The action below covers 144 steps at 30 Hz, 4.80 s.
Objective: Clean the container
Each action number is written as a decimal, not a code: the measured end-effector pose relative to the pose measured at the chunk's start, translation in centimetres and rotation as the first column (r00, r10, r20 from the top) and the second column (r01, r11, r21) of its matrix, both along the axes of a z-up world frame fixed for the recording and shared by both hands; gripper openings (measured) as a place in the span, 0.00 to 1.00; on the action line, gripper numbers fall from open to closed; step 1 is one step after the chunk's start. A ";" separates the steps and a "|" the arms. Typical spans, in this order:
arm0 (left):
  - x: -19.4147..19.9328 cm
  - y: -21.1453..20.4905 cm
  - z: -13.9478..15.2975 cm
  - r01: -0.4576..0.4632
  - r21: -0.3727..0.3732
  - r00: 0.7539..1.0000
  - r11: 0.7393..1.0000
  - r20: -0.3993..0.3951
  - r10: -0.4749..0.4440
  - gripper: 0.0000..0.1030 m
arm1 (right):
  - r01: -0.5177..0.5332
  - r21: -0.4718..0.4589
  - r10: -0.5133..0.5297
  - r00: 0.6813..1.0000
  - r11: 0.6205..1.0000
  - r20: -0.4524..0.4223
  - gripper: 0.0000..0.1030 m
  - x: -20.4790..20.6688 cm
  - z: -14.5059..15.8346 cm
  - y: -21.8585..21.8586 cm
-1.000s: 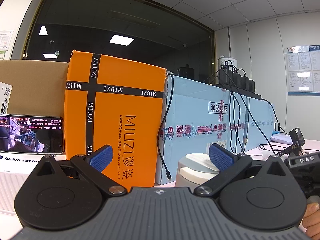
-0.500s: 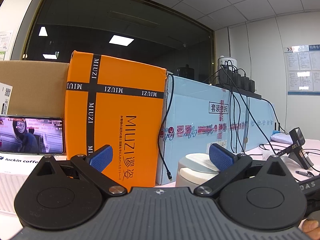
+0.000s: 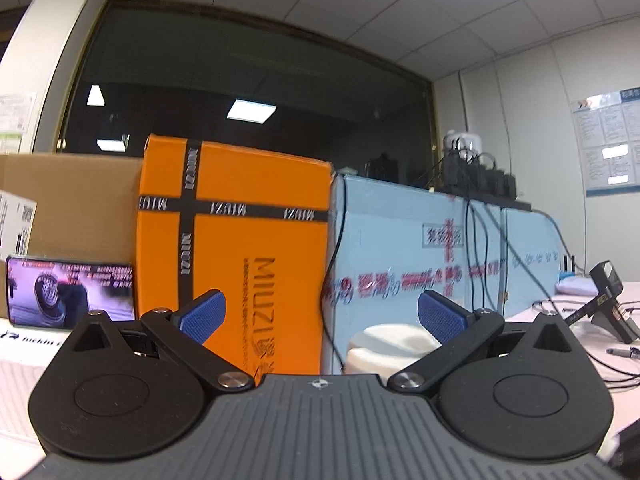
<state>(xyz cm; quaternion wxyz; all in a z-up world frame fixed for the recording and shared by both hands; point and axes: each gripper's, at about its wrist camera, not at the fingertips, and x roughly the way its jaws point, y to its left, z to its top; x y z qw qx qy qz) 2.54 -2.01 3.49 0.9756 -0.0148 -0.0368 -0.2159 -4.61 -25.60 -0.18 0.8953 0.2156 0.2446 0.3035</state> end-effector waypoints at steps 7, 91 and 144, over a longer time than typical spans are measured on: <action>-1.0 0.0 -0.4 -0.026 -0.067 0.999 0.997 0.043 0.029 1.00 | -0.060 -0.283 0.075 0.996 0.957 0.040 0.66 -0.7 0.2 2.7; 2.1 0.5 -3.3 -0.556 0.044 0.831 0.830 0.007 0.556 1.00 | 0.675 -0.209 -0.469 0.669 0.707 0.576 1.00 10.7 0.2 -2.0; 2.0 0.7 -3.4 -0.557 0.033 0.830 0.830 0.013 0.557 1.00 | 0.616 -0.225 -0.431 0.725 0.755 0.536 1.00 11.3 0.1 -2.2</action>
